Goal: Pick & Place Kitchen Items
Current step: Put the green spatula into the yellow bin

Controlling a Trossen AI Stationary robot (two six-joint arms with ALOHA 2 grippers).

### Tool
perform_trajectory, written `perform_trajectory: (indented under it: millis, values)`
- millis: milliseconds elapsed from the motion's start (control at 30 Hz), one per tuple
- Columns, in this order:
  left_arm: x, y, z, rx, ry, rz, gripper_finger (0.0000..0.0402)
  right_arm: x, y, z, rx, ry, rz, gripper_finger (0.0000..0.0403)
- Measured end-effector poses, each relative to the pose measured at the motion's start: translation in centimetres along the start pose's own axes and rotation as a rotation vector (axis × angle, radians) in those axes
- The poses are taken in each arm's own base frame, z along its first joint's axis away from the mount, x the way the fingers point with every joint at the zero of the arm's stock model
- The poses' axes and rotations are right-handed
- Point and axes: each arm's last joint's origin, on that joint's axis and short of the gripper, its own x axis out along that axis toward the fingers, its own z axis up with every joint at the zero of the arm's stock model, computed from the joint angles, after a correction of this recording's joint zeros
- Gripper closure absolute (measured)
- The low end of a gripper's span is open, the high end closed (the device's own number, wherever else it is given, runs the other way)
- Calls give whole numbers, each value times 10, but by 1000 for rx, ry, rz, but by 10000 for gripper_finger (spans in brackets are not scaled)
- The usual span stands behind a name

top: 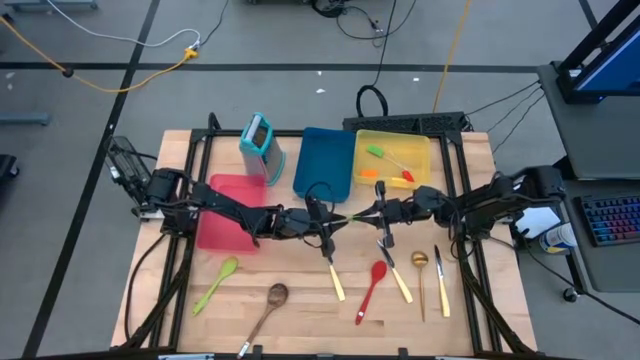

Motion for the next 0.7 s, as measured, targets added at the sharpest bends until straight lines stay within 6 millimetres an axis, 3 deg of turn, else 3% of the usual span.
perform_trajectory:
  millis: [200,433,700]
  values:
    - [-1,-3,-7,-33,58,0,323,-9,-3,4,-54,-7,-135,397]
    - [-7,-16,-16,-45,112,-27,325,-45,-3,13,-95,-74,-357,399]
    - [-13,-29,-20,-55,121,-62,325,-89,-13,12,-116,-113,-903,397]
